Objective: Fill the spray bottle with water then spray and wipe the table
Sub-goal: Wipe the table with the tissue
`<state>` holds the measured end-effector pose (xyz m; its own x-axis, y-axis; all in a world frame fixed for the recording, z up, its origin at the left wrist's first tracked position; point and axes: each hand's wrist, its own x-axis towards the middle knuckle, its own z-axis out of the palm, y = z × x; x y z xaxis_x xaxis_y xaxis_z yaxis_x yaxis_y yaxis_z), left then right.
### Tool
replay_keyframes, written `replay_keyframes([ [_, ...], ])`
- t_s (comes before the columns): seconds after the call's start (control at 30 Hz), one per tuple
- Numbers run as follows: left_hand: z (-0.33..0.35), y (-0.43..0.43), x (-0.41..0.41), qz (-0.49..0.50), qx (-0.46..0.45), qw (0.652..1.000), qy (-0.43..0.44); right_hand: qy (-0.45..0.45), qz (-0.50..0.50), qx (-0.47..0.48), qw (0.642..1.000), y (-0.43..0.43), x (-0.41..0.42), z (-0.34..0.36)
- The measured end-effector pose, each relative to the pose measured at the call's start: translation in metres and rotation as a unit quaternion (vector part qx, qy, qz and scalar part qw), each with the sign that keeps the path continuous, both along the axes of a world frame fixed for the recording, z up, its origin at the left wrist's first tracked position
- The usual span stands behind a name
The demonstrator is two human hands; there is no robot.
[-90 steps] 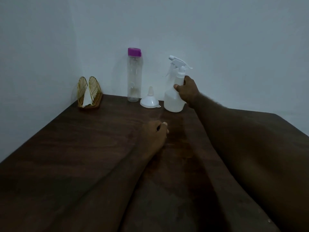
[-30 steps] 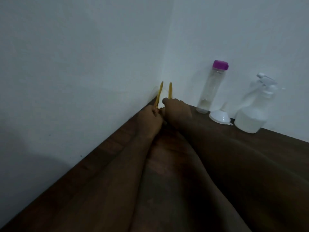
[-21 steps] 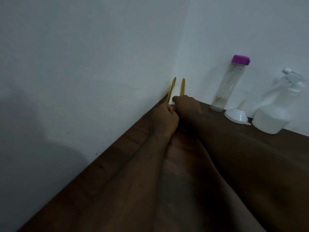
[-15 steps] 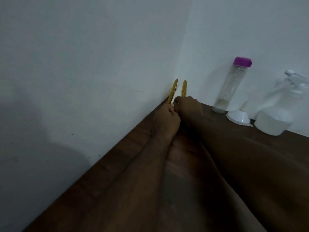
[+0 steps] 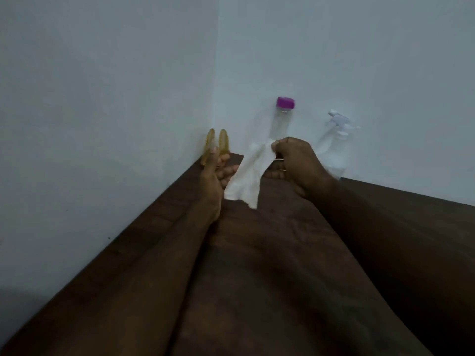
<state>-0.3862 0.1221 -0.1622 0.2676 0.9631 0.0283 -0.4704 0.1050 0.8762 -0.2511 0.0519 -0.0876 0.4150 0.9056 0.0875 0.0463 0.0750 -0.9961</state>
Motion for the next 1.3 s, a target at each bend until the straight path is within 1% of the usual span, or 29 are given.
replay_keyframes([
  [0.07, 0.006, -0.024, 0.008, -0.051, 0.048, 0.997, 0.031, -0.025, -0.035, -0.022, 0.999, -0.033, 0.011, 0.007],
  [0.13, 0.010, -0.055, 0.021, -0.125, 0.073, 0.987, 0.069, -0.041, -0.058, -0.040, 0.997, -0.069, 0.027, 0.014],
  [0.2, 0.008, -0.092, 0.036, -0.199, 0.095, 0.967, 0.124, -0.053, -0.063, -0.055, 0.995, -0.105, 0.042, 0.018],
  [0.23, 0.007, -0.108, 0.043, -0.219, 0.115, 0.956, 0.156, -0.058, -0.063, -0.065, 0.994, -0.120, 0.047, 0.019],
  [0.3, 0.006, -0.139, 0.057, -0.219, 0.136, 0.945, 0.200, -0.059, -0.076, -0.083, 0.992, -0.157, 0.059, 0.019],
  [0.4, 0.006, -0.177, 0.074, -0.223, 0.134, 0.943, 0.206, -0.073, -0.110, -0.093, 0.987, -0.211, 0.080, 0.010],
  [0.47, 0.008, -0.203, 0.084, -0.244, 0.135, 0.934, 0.224, -0.098, -0.126, -0.099, 0.982, -0.249, 0.094, 0.001],
  [0.6, 0.013, -0.254, 0.098, -0.325, 0.130, 0.904, 0.245, -0.121, -0.147, -0.111, 0.975, -0.319, 0.116, -0.016],
  [0.63, 0.013, -0.263, 0.100, -0.345, 0.142, 0.891, 0.258, -0.121, -0.154, -0.118, 0.973, -0.335, 0.119, -0.021],
  [0.67, 0.011, -0.270, 0.103, -0.352, 0.177, 0.872, 0.291, -0.128, -0.165, -0.133, 0.969, -0.348, 0.122, -0.026],
  [0.7, 0.007, -0.274, 0.107, -0.337, 0.241, 0.843, 0.342, -0.159, -0.183, -0.158, 0.957, -0.360, 0.125, -0.032],
  [0.73, 0.002, -0.275, 0.110, -0.298, 0.316, 0.809, 0.397, -0.230, -0.207, -0.199, 0.930, -0.369, 0.126, -0.038],
  [0.77, -0.003, -0.275, 0.113, -0.241, 0.383, 0.776, 0.440, -0.319, -0.236, -0.238, 0.887, -0.378, 0.127, -0.045],
  [0.8, -0.007, -0.272, 0.115, -0.181, 0.428, 0.755, 0.463, -0.397, -0.260, -0.258, 0.842, -0.384, 0.126, -0.051],
  [0.83, -0.011, -0.268, 0.116, -0.141, 0.450, 0.748, 0.467, -0.442, -0.272, -0.251, 0.817, -0.389, 0.124, -0.057],
  [0.87, -0.013, -0.264, 0.115, -0.119, 0.457, 0.752, 0.460, -0.462, -0.266, -0.223, 0.816, -0.392, 0.120, -0.061],
  [0.93, -0.018, -0.255, 0.113, -0.101, 0.469, 0.757, 0.444, -0.472, -0.213, -0.168, 0.839, -0.391, 0.108, -0.070],
  [0.97, -0.021, -0.251, 0.112, -0.095, 0.476, 0.756, 0.439, -0.469, -0.174, -0.167, 0.850, -0.388, 0.103, -0.075],
  [1.0, -0.024, -0.247, 0.111, -0.088, 0.482, 0.756, 0.433, -0.463, -0.131, -0.190, 0.856, -0.382, 0.097, -0.080],
  [1.03, -0.028, -0.244, 0.110, -0.079, 0.484, 0.758, 0.430, -0.459, -0.090, -0.231, 0.853, -0.376, 0.091, -0.084],
  [1.07, -0.030, -0.241, 0.110, -0.071, 0.482, 0.762, 0.427, -0.463, -0.055, -0.277, 0.840, -0.369, 0.085, -0.088],
  [1.1, -0.032, -0.240, 0.110, -0.064, 0.478, 0.768, 0.421, -0.478, -0.030, -0.316, 0.819, -0.362, 0.081, -0.094],
  [1.17, -0.034, -0.239, 0.110, -0.054, 0.477, 0.780, 0.402, -0.520, -0.007, -0.364, 0.772, -0.354, 0.068, -0.101],
  [1.2, -0.034, -0.240, 0.110, -0.052, 0.478, 0.783, 0.395, -0.532, 0.006, -0.373, 0.760, -0.354, 0.059, -0.103],
  [1.3, -0.034, -0.238, 0.109, -0.071, 0.467, 0.788, 0.394, -0.558, 0.056, -0.352, 0.750, -0.378, 0.034, -0.106],
])
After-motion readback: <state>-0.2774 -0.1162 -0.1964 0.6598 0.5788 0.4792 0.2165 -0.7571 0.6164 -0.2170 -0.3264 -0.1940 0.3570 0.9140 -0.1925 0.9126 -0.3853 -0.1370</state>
